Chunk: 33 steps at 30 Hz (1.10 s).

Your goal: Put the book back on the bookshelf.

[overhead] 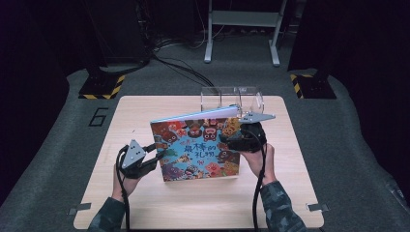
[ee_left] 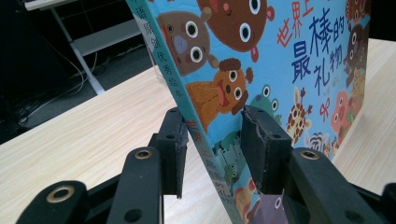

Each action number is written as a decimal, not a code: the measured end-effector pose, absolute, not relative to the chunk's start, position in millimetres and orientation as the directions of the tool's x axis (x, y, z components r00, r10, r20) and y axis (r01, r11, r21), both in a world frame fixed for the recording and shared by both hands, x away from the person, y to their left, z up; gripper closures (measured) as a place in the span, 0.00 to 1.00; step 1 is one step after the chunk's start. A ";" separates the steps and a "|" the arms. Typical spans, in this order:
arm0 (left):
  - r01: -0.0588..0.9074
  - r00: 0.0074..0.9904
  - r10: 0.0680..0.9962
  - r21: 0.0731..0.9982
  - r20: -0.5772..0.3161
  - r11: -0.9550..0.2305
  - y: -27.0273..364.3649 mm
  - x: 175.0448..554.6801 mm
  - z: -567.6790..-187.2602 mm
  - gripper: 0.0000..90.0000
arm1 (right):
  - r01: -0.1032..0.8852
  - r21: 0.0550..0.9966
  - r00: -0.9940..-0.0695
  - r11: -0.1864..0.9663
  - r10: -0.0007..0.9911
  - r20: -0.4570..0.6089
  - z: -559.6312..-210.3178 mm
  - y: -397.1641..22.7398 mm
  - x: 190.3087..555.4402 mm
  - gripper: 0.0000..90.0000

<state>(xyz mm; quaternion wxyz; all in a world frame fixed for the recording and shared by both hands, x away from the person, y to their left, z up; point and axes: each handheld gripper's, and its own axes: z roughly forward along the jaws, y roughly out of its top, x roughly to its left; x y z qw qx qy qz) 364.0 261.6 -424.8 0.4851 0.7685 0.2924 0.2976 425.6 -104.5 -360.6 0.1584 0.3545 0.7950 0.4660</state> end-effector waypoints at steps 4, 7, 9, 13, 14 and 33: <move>0.155 0.644 0.738 0.910 0.202 -0.385 262.9 362.2 -426.8 0.71 | 0.409 0.848 -0.706 0.338 0.705 0.060 -363.3 -100.6 424.1 0.44; 0.153 0.638 0.742 0.910 0.206 -0.385 263.0 363.6 -427.0 0.71 | 0.400 0.850 -0.710 0.343 0.702 0.050 -363.6 -100.2 426.0 0.43; 0.145 0.638 0.741 0.913 0.209 -0.382 264.1 363.2 -428.0 0.71 | 0.404 0.848 -0.709 0.344 0.703 0.053 -363.3 -99.2 425.9 0.43; 0.145 0.674 0.725 0.937 0.142 -0.318 269.5 362.1 -429.3 0.72 | 0.398 0.852 -0.732 0.340 0.678 0.072 -365.3 -103.8 426.3 0.45; 0.148 0.692 0.713 0.944 0.114 -0.294 270.7 362.4 -428.2 0.71 | 0.403 0.854 -0.737 0.330 0.670 0.089 -366.6 -105.4 425.6 0.46; 0.176 0.709 0.703 0.952 0.053 -0.250 260.0 379.9 -395.2 0.57 | 0.379 0.860 -0.748 0.342 0.661 0.067 -369.4 -106.5 423.4 0.44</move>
